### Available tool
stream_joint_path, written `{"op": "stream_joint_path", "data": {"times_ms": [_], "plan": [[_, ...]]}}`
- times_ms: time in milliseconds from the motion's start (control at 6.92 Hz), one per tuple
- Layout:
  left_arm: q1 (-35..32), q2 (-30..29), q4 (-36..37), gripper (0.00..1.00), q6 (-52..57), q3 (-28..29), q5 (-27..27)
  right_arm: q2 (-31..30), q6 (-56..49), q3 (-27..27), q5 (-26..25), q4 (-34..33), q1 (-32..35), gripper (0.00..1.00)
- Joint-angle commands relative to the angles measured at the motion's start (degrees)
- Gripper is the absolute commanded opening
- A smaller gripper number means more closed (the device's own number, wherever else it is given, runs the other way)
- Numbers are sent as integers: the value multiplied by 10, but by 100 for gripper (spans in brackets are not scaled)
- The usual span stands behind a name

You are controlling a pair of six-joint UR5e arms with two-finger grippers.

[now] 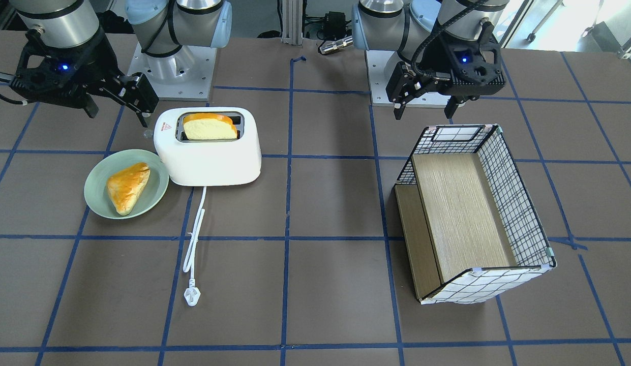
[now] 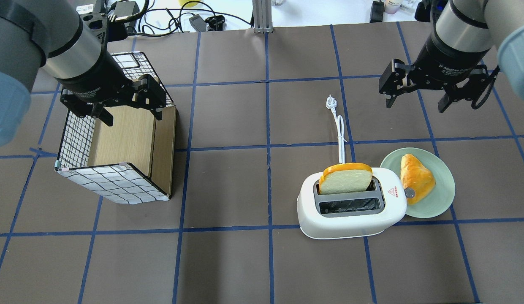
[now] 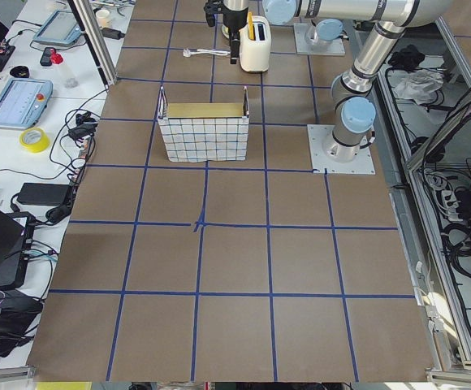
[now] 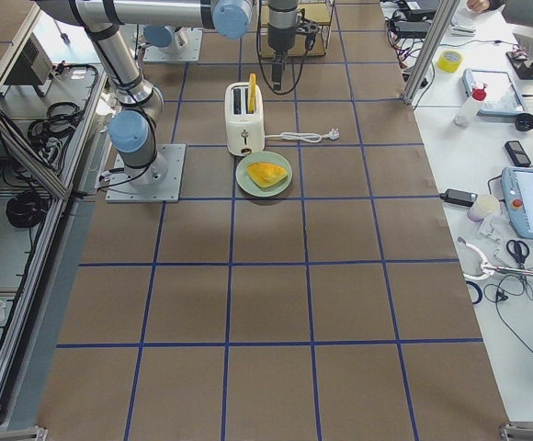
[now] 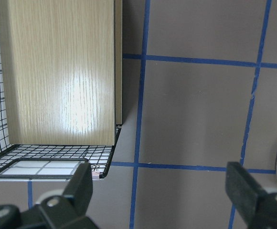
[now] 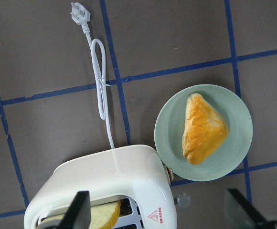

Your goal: Press toaster with right arm

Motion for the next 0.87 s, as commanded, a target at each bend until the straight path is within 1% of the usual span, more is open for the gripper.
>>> {"op": "stream_joint_path", "data": {"times_ms": [0, 722], "plan": [[0, 0, 0, 100, 0, 0, 0, 0, 0, 0, 0, -1, -1, 100], [0, 0, 0, 100, 0, 0, 0, -1, 0, 1, -3, 8, -1, 100]]}}
